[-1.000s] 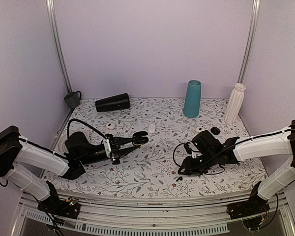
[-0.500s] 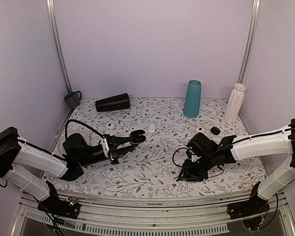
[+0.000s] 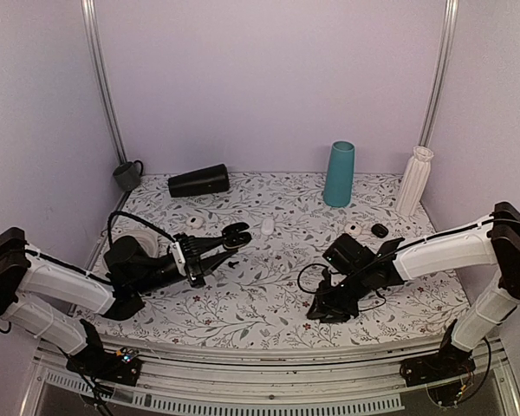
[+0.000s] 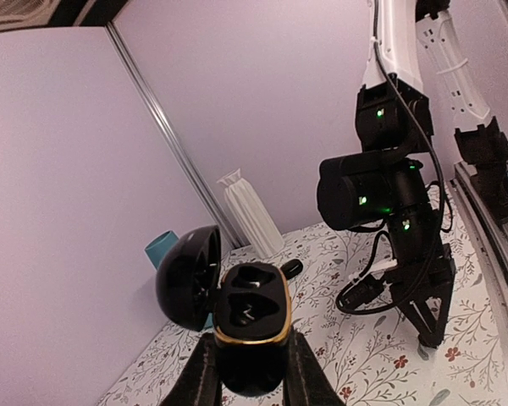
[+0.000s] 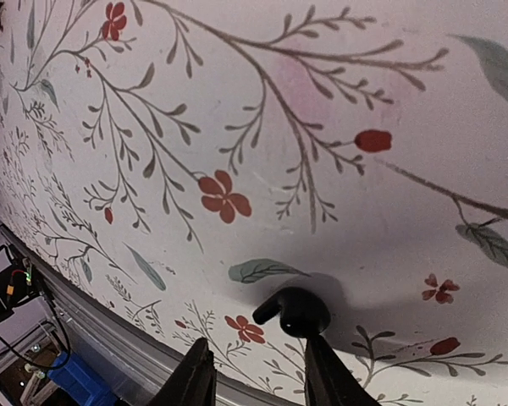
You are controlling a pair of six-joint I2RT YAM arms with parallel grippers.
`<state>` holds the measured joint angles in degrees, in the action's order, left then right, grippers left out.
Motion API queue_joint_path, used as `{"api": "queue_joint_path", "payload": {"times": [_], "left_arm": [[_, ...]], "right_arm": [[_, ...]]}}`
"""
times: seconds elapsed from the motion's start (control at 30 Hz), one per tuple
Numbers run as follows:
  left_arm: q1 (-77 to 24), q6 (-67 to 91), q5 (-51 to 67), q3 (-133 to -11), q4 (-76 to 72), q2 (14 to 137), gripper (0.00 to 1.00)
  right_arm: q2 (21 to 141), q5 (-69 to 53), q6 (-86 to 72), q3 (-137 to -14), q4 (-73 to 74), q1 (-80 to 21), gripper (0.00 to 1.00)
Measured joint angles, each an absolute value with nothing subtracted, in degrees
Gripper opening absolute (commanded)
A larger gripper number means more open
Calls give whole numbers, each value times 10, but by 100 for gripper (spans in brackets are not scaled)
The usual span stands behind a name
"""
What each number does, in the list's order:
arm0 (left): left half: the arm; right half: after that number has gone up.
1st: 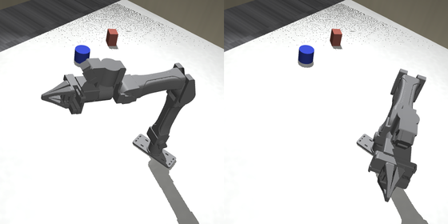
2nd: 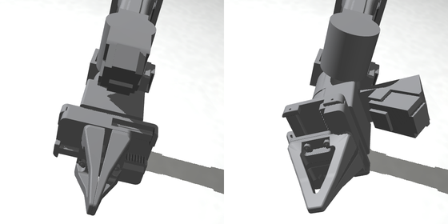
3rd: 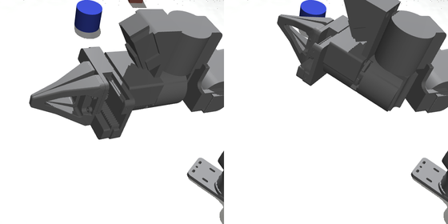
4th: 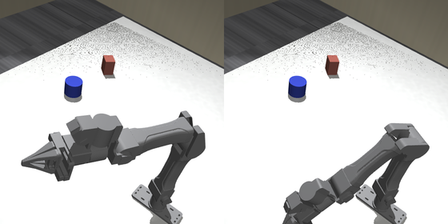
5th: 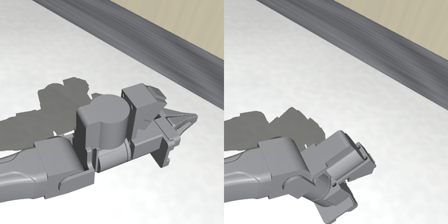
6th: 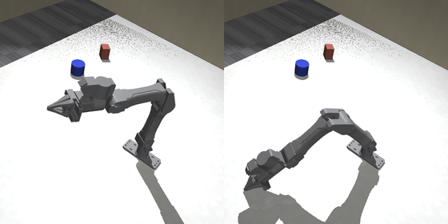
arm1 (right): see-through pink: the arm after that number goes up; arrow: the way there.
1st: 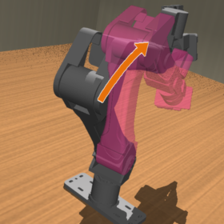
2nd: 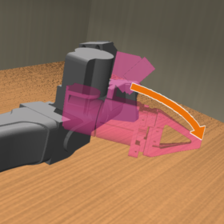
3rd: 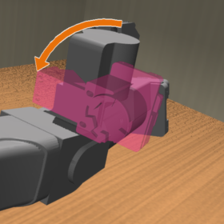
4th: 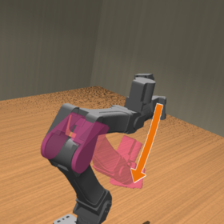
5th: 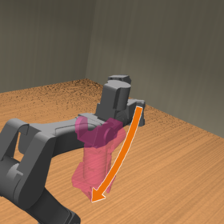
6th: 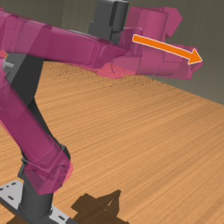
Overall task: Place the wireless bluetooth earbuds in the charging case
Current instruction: Adjust the left earbud at the center of the board.
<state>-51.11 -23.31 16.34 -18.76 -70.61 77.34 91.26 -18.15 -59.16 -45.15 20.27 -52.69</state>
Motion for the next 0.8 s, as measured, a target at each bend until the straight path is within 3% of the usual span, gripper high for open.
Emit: {"api": "queue_joint_path", "payload": {"times": [0.4,0.8], "left_arm": [[-511,-236,155,-188,-708,773,0],[-511,-236,149,-188,-704,772,0]], "right_arm": [[941,-187,-557,-466,174,-479,37],[975,-103,-403,-577,300,-499,36]]}}
